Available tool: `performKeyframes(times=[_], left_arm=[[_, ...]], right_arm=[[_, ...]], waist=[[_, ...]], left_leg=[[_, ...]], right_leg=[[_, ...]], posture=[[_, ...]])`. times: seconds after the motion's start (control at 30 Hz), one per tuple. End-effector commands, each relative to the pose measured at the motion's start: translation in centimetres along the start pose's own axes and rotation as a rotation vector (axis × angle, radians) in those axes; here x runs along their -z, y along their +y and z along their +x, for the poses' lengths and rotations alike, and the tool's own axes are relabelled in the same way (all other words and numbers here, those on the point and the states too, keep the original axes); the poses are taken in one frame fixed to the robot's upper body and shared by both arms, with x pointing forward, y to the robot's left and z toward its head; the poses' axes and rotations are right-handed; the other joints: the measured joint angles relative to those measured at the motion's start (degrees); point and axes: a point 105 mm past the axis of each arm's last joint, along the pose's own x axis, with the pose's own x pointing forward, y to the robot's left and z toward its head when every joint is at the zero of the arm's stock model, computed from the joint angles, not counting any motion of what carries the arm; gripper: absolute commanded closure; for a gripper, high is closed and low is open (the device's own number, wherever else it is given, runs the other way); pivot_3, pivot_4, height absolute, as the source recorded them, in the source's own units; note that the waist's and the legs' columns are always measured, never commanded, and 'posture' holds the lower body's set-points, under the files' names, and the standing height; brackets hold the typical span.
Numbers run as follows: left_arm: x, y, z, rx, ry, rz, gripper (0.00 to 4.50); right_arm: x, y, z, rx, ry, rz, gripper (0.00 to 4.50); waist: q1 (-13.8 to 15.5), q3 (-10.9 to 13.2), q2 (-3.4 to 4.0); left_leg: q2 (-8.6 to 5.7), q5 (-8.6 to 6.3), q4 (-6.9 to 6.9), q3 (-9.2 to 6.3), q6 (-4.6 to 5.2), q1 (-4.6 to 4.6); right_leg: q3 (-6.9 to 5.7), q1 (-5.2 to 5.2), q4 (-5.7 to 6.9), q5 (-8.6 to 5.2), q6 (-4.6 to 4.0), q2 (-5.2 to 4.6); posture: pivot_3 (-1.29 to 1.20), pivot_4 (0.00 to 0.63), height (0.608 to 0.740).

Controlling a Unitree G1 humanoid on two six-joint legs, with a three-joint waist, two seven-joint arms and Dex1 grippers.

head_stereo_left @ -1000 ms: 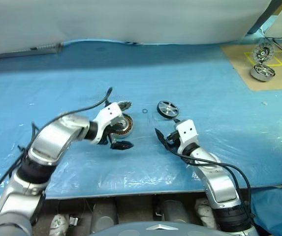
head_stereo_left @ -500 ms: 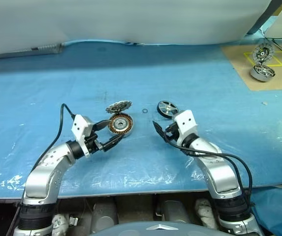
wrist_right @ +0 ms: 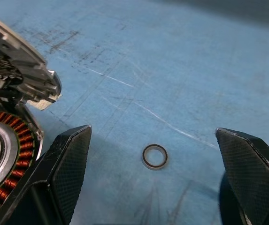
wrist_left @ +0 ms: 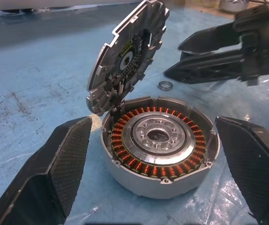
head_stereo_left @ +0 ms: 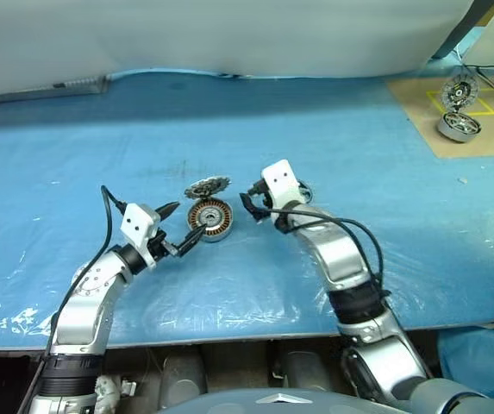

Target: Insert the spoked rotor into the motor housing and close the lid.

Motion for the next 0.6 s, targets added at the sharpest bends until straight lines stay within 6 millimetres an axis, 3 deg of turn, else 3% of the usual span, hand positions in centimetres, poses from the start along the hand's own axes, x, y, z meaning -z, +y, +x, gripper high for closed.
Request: performKeyframes(times=[0.03, 0.6], left_arm=[[-1.6, -0.5, -0.1, 0.022, -0.048, 0.044, 0.02], [-0.1, -0.2, 0.1, -0.066, -0.025, 0.057, 0.02]], right_arm=[[-0.9, 0.1, 1.0, 0.007, -0.02, 0.061, 0.0], [3.4, 1.5, 2.9, 0.02, 0.086, 0.071, 0.0]], waist=[[0.12, 0.0, 0.0], [-0.04, -0.01, -0.02]], left_leg=[[-0.01, 0.0, 0.01, 0.0, 0.0, 0.01], [0.06, 0.08, 0.25, 0.02, -0.13, 0.04]], right_leg=[[0.0, 0.0, 0.07, 0.0, 0.0, -0.01], [0.03, -0.07, 0.69, -0.16, -0.24, 0.0]], posture=[[0.0, 0.15, 0.74], [0.0, 0.15, 0.74]])
